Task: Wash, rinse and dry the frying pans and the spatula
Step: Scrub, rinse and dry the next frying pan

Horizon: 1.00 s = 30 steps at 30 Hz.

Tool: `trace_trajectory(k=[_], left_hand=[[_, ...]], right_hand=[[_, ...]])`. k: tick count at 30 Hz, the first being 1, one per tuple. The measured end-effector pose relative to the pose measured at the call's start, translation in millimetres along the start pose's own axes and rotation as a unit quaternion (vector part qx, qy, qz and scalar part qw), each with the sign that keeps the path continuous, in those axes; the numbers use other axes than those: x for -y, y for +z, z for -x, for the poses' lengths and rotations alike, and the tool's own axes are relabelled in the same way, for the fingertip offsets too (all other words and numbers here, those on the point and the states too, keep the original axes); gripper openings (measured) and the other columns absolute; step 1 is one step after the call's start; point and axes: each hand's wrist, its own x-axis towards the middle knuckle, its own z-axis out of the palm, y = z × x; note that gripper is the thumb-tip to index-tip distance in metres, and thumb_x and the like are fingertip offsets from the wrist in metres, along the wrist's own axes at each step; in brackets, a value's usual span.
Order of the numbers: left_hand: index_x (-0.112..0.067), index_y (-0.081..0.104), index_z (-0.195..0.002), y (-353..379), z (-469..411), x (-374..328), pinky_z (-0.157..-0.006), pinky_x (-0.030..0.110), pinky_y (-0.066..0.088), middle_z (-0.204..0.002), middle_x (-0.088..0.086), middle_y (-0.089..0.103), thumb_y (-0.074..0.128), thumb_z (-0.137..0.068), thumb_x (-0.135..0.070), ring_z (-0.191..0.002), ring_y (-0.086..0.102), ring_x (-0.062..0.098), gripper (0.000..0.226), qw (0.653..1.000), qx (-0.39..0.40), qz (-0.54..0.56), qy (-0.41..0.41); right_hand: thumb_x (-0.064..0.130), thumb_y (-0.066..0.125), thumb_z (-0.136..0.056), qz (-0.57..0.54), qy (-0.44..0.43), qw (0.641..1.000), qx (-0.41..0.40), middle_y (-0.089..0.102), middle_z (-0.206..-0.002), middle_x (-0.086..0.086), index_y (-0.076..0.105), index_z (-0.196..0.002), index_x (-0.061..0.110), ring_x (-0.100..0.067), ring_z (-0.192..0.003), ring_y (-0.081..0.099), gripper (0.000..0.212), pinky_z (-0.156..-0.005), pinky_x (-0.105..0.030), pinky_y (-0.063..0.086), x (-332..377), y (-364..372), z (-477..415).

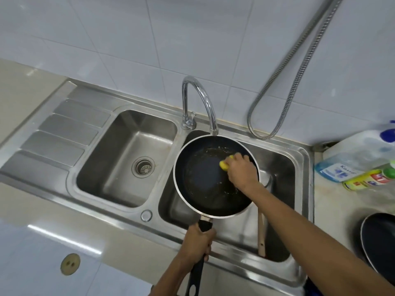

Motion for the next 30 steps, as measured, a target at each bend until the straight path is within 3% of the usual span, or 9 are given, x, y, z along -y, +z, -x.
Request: trace_trajectory(k=[4,7,12,17,21,24,30], left_hand=[[-0.013,0.047,-0.076,0,1,-3,-0.042,0.027,0.037,-0.055,0.006,0.045,0.055,-0.086,-0.006,-0.042,0.04,0.016,0.015,1.0,0.0,-0.014,-0.012],[-0.015,0.048,-0.07,-2,-2,-9,-0.043,0.028,0.039,-0.053,0.005,0.045,0.054,-0.088,-0.006,-0.041,0.04,0.016,0.022,1.0,0.01,-0.023,-0.015],[-0.011,0.049,-0.073,-4,-9,-13,-0.042,0.026,0.036,-0.052,0.005,0.045,0.055,-0.086,-0.007,-0.04,0.039,0.016,0.016,0.999,-0.024,-0.013,-0.018],[-0.01,0.048,-0.071,-5,-12,-13,-0.042,0.026,0.035,-0.05,0.005,0.042,0.057,-0.087,-0.007,-0.039,0.038,0.016,0.019,0.999,-0.038,-0.004,-0.027],[-0.01,0.047,-0.062,4,-7,-11,-0.039,0.024,0.033,-0.046,0.007,0.04,0.058,-0.085,-0.006,-0.035,0.037,0.019,0.026,0.999,-0.033,-0.008,-0.034],[-0.011,0.047,-0.065,7,-3,-11,-0.041,0.026,0.035,-0.048,0.008,0.041,0.058,-0.083,-0.006,-0.036,0.037,0.019,0.022,0.999,-0.029,-0.016,-0.038],[-0.012,0.049,-0.066,2,-5,-20,-0.041,0.026,0.036,-0.048,0.004,0.044,0.056,-0.084,-0.007,-0.037,0.038,0.017,0.02,0.997,-0.014,-0.054,-0.046]], right_hand=[[0.021,0.06,-0.093,-0.078,0.041,0.996,-0.007,0.053,-0.13,-0.016,0.058,-0.132,0.017,-0.04,-0.115,0.05,0.04,-0.091,-0.049,0.051,41,2,-38],[0.024,0.058,-0.093,-0.127,-0.025,0.992,-0.002,0.053,-0.136,-0.01,0.058,-0.133,0.023,-0.038,-0.112,0.049,0.039,-0.089,-0.046,0.05,81,11,-30],[0.032,0.056,-0.091,-0.178,-0.097,0.975,0.091,0.052,-0.131,0.001,0.061,-0.129,0.035,-0.033,-0.112,0.053,0.038,-0.094,-0.048,0.049,97,35,27],[0.029,0.061,-0.091,-0.117,-0.018,0.99,0.076,0.056,-0.121,-0.003,0.066,-0.119,0.033,-0.03,-0.105,0.055,0.029,-0.093,-0.037,0.049,28,34,63],[0.023,0.056,-0.092,-0.051,0.068,0.996,0.01,0.056,-0.124,-0.013,0.06,-0.126,0.02,-0.039,-0.106,0.053,0.034,-0.088,-0.043,0.049,6,25,8],[0.024,0.057,-0.092,-0.083,0.106,0.991,-0.008,0.054,-0.127,-0.015,0.058,-0.13,0.018,-0.039,-0.11,0.051,0.038,-0.088,-0.047,0.049,22,20,-33],[0.025,0.058,-0.092,-0.173,-0.006,0.984,0.03,0.051,-0.138,-0.006,0.055,-0.134,0.027,-0.037,-0.116,0.048,0.041,-0.096,-0.048,0.047,92,22,-20]])
